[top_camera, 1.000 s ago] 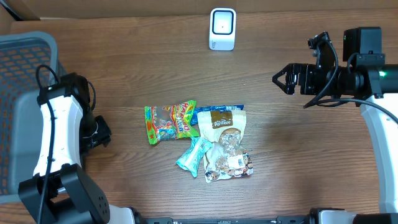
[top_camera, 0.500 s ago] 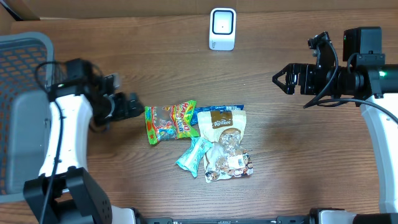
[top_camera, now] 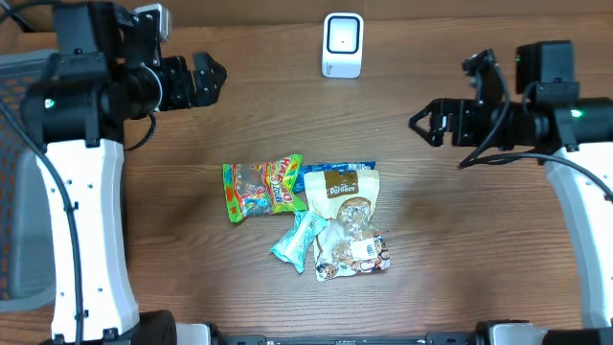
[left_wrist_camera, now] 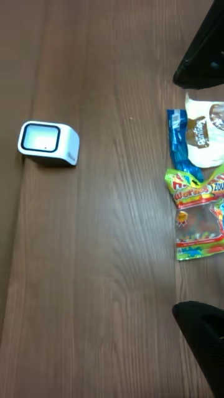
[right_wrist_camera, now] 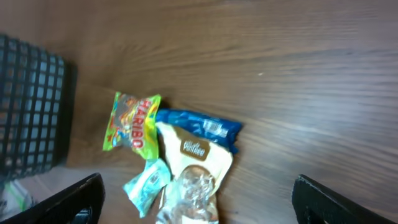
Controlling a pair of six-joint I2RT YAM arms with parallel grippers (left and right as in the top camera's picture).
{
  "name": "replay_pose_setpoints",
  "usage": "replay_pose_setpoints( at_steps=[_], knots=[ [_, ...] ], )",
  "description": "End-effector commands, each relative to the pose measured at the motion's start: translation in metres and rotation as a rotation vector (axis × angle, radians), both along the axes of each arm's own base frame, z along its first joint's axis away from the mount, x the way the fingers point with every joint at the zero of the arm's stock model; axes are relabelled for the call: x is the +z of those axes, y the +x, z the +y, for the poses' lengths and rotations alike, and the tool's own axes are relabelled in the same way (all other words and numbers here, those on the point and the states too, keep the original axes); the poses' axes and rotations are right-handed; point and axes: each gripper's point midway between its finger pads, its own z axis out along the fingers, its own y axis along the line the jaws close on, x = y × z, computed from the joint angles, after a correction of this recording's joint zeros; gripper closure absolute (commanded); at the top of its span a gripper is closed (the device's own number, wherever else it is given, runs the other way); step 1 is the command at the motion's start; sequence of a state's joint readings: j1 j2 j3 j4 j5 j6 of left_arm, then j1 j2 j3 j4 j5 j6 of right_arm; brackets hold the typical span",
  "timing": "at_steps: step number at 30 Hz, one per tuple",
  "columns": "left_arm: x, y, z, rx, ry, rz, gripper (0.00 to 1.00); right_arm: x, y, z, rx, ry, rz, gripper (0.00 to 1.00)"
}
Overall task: Scan the item barcode
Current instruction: 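Move the right gripper over the pile and grasp the PanTree pouch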
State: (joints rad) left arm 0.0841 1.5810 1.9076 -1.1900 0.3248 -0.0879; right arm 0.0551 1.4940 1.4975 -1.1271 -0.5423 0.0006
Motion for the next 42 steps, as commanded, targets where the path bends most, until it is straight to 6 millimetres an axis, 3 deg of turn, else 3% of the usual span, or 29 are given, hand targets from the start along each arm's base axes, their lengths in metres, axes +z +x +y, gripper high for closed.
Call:
replay_pose_setpoints(
  at_steps=[1,5,13,17,24,34,42],
  knots=[
    [-0.012,-0.001,-0.004,0.018,-0.009,0.046,0.00,-0.031,-0.008,0.009,0.023,-0.047,0.112,0.04],
    [-0.020,-0.003,-0.005,0.016,-0.011,0.078,0.00,-0.062,-0.021,0.017,0.058,-0.061,0.217,0.04],
    [-0.020,-0.003,-0.005,0.017,-0.010,0.079,0.00,-0.103,-0.042,0.021,0.078,-0.057,0.304,0.04],
    [-0.021,-0.003,-0.004,0.017,-0.010,0.080,0.00,-0.115,-0.043,0.026,0.091,-0.028,0.299,0.12],
    [-0.021,-0.003,-0.004,0.018,-0.009,0.080,0.00,-0.137,-0.050,0.034,0.125,-0.035,0.291,0.13],
    [-0.021,-0.003,-0.004,0.018,-0.009,0.080,0.00,-0.145,-0.053,0.077,0.255,-0.058,0.183,0.20],
    [-0.021,-0.003,-0.004,0.018,-0.009,0.080,0.00,-0.173,-0.062,0.081,0.278,-0.116,0.260,0.21]
  ],
)
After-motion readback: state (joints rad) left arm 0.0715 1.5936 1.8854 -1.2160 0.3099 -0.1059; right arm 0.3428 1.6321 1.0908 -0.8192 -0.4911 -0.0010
